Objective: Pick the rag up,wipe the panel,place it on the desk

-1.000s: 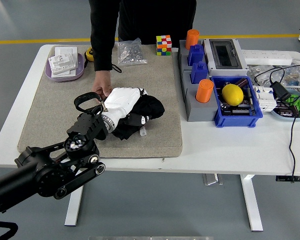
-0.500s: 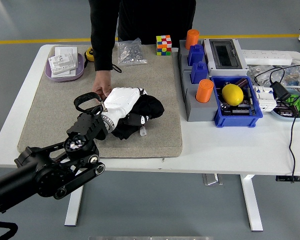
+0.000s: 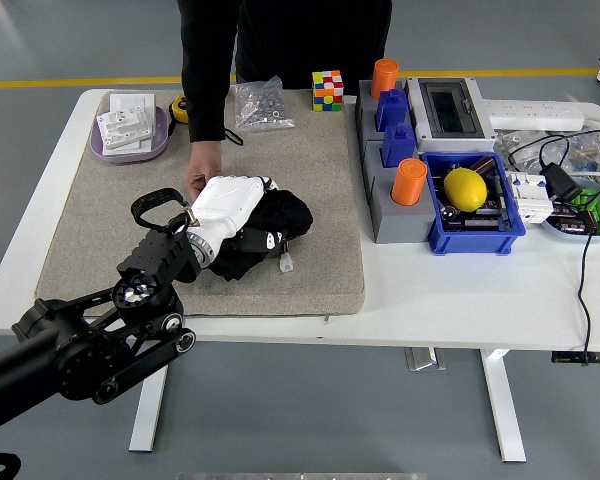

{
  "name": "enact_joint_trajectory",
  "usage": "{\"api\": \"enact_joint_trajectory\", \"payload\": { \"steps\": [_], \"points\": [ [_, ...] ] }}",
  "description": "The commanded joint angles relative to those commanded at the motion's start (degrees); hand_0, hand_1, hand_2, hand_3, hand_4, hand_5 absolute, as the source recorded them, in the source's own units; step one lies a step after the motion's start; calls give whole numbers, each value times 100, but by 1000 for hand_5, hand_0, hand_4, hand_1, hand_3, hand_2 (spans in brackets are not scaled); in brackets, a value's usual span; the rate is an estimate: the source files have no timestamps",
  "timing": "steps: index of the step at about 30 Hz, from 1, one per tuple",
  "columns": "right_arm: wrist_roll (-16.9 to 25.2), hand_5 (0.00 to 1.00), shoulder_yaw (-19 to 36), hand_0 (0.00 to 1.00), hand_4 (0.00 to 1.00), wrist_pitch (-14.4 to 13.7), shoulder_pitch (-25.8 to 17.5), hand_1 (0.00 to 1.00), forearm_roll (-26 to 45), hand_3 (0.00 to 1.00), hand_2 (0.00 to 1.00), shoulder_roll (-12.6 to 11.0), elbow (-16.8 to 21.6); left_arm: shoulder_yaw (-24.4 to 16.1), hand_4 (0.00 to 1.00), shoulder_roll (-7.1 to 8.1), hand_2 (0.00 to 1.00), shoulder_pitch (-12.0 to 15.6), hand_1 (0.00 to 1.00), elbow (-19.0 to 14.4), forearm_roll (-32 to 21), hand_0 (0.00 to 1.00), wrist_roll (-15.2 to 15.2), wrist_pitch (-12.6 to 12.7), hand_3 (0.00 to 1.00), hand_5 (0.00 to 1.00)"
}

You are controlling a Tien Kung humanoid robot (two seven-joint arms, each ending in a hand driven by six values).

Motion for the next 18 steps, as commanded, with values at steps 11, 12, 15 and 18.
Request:
{"api": "enact_joint_trajectory", "payload": {
  "steps": [11, 12, 15, 18],
  "points": [
    [-9, 702, 75, 695, 998, 19, -38, 458, -16, 620, 641, 14, -35, -387, 139, 209, 476, 204, 119, -157, 151, 237, 16, 26, 362, 2],
    [-8, 702, 80, 695, 998, 20, -41, 458, -14, 620, 641, 15, -37, -400, 139, 225, 476, 211, 119, -154, 144, 237, 14, 28, 362, 2],
    [-10, 702, 102, 695, 998, 23, -47, 458, -22, 619, 641, 22, -48, -445, 125, 275, 473, 259, 118, -132, 150, 240, 2, 42, 361, 2],
    [-13, 702, 120, 695, 998, 28, -58, 458, -29, 619, 641, 24, -53, -452, 125, 328, 473, 303, 118, -136, 158, 240, -2, 44, 361, 2]
  ]
}}
